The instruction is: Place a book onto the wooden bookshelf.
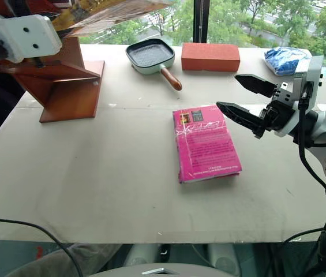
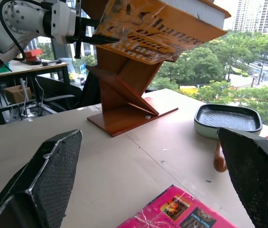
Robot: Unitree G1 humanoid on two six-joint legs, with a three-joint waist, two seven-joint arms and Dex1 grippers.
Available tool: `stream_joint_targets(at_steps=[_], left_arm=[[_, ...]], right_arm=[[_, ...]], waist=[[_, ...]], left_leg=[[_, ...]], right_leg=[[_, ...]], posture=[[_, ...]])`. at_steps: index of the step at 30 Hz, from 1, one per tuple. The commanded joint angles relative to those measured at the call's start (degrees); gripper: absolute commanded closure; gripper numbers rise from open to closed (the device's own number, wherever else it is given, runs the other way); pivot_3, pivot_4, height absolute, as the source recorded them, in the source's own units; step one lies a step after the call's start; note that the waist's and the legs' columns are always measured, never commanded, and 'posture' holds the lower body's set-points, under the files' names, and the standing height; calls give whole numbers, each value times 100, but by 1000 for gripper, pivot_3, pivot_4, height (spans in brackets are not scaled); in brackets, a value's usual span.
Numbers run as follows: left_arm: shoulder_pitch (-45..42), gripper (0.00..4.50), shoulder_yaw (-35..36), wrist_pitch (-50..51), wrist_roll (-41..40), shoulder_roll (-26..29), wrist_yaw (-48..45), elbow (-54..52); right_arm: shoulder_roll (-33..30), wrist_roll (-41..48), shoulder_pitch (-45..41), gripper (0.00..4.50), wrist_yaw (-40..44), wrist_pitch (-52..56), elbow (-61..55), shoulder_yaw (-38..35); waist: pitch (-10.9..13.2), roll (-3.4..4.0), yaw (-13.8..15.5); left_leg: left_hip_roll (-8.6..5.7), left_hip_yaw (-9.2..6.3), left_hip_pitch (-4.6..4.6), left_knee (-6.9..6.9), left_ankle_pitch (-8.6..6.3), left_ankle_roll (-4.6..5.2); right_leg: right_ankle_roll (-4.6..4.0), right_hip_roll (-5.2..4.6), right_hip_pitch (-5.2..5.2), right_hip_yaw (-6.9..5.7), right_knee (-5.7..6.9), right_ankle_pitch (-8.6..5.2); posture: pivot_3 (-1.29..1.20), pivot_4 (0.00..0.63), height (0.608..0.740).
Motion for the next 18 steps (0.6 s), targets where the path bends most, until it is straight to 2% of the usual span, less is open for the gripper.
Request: stream_joint_targets(at_steps=[1, 10, 18], left_arm=[[-293, 4301, -4, -774, 398, 344, 453, 792], [-508, 4301, -77, -1258, 390, 363, 677, 2604], [-936, 4301, -475, -1630, 1021, 597, 1142, 3598]], right_arm=[[74, 122, -228, 0, -110, 49, -144, -45], [382, 272, -214, 0, -463, 109, -481, -78], [395, 423, -139, 0, -704, 169, -662, -162]], waist=[[2, -2, -5], [4, -6, -49], [5, -14, -52]], left_leg=[[0, 0, 0, 1, 0, 0], [0, -4, -1, 3, 0, 0], [0, -3, 2, 10, 0, 0]], right_leg=[[0, 1, 0, -1, 0, 0], [1, 2, -3, -9, 15, 0], [1, 1, -7, -9, 39, 0]], posture=[[0, 150, 740], [0, 150, 740], [0, 150, 740]])
